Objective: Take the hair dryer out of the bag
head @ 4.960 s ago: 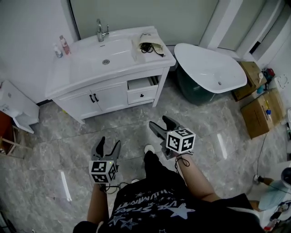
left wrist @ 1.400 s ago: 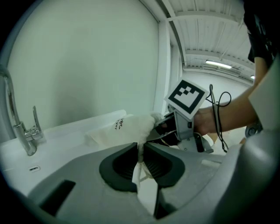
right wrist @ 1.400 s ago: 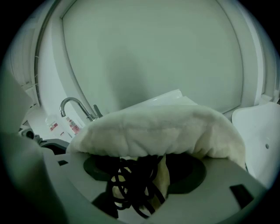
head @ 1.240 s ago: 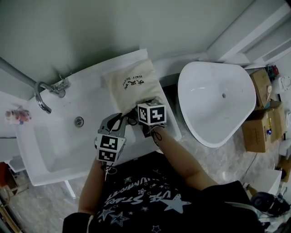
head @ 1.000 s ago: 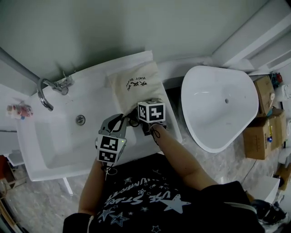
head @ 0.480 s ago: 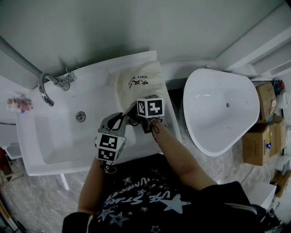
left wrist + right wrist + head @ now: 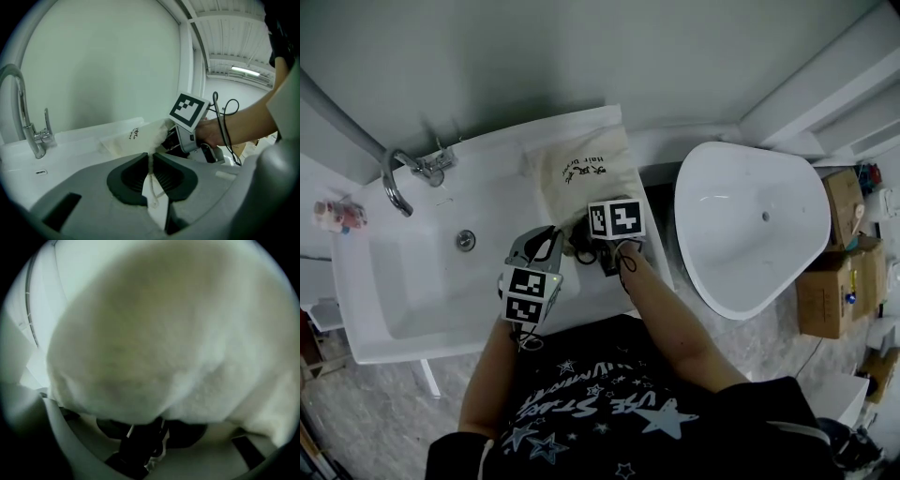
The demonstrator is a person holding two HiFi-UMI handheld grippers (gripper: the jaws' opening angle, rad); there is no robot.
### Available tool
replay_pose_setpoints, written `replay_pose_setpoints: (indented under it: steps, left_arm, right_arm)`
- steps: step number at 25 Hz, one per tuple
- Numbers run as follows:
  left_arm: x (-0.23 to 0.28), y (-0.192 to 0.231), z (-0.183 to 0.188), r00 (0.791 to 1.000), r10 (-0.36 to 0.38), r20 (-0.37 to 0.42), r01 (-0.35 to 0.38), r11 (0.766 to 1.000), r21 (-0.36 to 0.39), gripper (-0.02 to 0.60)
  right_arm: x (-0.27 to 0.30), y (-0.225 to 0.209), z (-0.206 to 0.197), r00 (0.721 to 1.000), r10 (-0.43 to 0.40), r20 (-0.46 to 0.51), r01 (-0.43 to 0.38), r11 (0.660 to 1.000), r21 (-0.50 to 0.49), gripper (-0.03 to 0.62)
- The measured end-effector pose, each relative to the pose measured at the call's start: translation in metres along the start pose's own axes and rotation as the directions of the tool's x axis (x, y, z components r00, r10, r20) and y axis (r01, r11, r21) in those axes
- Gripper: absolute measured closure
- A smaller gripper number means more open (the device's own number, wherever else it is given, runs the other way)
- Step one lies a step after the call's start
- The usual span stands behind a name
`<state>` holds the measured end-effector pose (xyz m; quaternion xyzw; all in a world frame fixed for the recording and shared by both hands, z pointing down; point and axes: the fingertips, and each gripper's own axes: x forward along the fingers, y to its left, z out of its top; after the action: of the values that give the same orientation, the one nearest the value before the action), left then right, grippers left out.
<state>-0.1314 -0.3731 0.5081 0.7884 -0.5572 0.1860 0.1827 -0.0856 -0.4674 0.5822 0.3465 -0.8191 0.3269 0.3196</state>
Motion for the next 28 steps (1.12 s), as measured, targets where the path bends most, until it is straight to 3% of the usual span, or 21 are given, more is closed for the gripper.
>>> replay_pose_setpoints:
  steps: [12, 16, 24, 28]
  left_arm:
    - [-0.002, -0.006, 0.007, 0.998, -0.048, 0.045, 0.048, 0.999, -0.011, 0.531]
    - [-0.003, -0.007, 0.006, 0.996, -0.071, 0.057, 0.072, 0.997, -0.020, 0.531]
    - [-0.003, -0.006, 0.004, 0.989, -0.130, 0.074, 0.132, 0.991, -0.019, 0.531]
    - [-0.004, -0.006, 0.007, 0.980, -0.177, 0.085, 0.177, 0.984, 0.003, 0.531]
  right_arm:
    - [-0.048, 0.020, -0.055, 0.997, 0.035, -0.067, -0.035, 0.999, -0.007, 0.412]
    - [-0.060, 0.029, -0.067, 0.997, 0.069, -0.043, -0.068, 0.998, 0.014, 0.414]
    - [-0.088, 0.042, -0.076, 0.992, 0.117, 0.038, -0.121, 0.984, 0.133, 0.416]
    - [-0.102, 0.058, -0.089, 0.983, 0.155, 0.101, -0.178, 0.941, 0.288, 0.418]
